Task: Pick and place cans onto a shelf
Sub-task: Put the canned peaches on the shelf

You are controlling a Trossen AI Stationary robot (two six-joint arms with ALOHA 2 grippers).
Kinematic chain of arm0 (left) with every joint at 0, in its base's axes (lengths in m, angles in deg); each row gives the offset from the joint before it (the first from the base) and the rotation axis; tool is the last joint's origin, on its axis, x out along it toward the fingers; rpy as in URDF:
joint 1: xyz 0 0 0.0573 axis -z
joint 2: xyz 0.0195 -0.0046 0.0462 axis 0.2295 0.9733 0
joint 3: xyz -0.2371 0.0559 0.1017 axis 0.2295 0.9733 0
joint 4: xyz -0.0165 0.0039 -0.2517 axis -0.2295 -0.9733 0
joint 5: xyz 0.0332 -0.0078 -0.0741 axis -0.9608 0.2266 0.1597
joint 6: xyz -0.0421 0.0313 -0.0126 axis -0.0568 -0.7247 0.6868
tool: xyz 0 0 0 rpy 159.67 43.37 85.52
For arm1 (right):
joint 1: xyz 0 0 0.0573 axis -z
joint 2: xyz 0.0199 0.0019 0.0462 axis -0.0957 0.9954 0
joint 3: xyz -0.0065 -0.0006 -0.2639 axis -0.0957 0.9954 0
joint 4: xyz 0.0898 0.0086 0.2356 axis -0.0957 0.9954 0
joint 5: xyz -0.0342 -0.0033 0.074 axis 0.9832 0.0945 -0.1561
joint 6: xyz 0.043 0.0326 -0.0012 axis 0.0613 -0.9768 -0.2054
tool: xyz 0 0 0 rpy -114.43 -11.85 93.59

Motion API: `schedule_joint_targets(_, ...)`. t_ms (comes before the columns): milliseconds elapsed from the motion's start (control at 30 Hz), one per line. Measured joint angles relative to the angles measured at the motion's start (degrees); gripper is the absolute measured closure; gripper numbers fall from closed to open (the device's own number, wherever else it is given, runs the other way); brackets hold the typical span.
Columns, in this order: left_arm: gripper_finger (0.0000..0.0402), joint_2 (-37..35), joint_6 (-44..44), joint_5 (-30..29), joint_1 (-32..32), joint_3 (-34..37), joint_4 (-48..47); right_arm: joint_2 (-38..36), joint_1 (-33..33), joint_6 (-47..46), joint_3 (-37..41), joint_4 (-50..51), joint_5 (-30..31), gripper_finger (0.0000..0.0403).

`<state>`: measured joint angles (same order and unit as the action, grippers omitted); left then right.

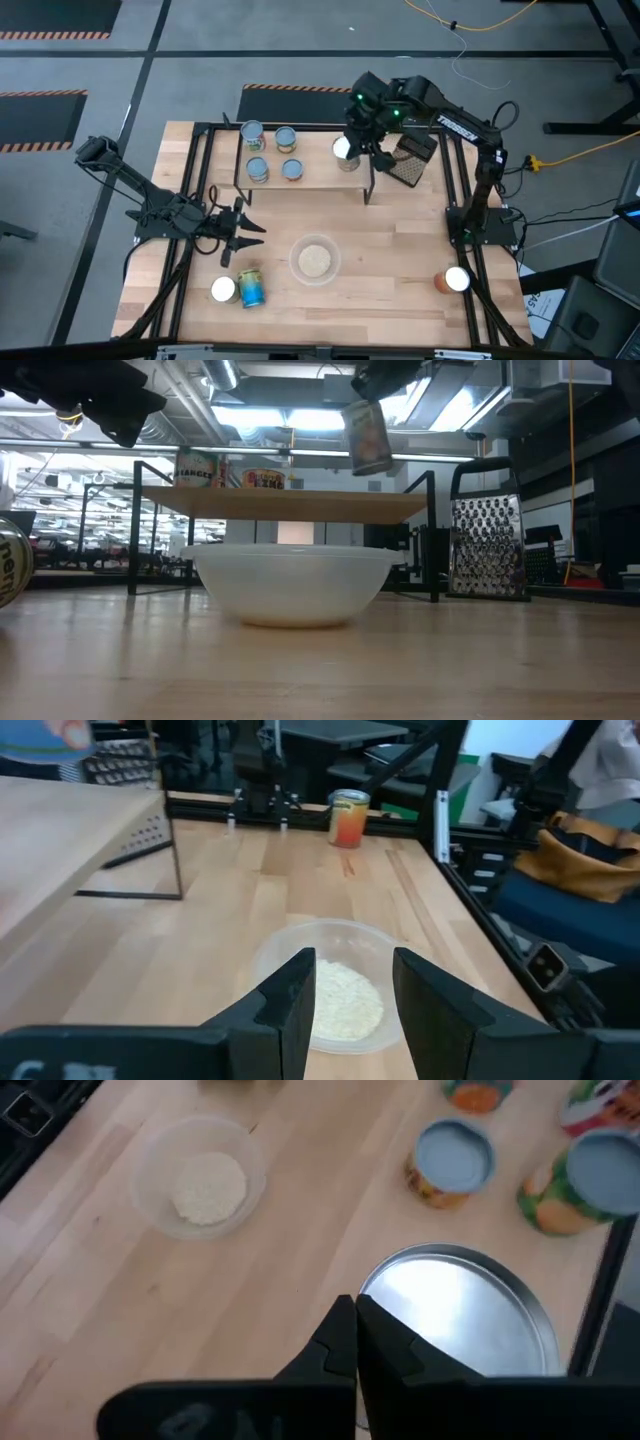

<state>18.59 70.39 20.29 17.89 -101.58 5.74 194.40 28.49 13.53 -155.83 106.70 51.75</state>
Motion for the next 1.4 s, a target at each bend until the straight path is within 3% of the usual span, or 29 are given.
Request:
schedule_joint_targets(667,0.0273,0.0,0.0,-0.9,0.0,0.0,0.0,0.0,11.5,2.9,10.8,-10.2,-0.9,0.0403)
schedule_joint_targets(1400,0.0273,0.0,0.0,-1.0,0.0,0.0,0.0,0.0,12.8,2.7,11.2,-8.8,0.4,0.0376)
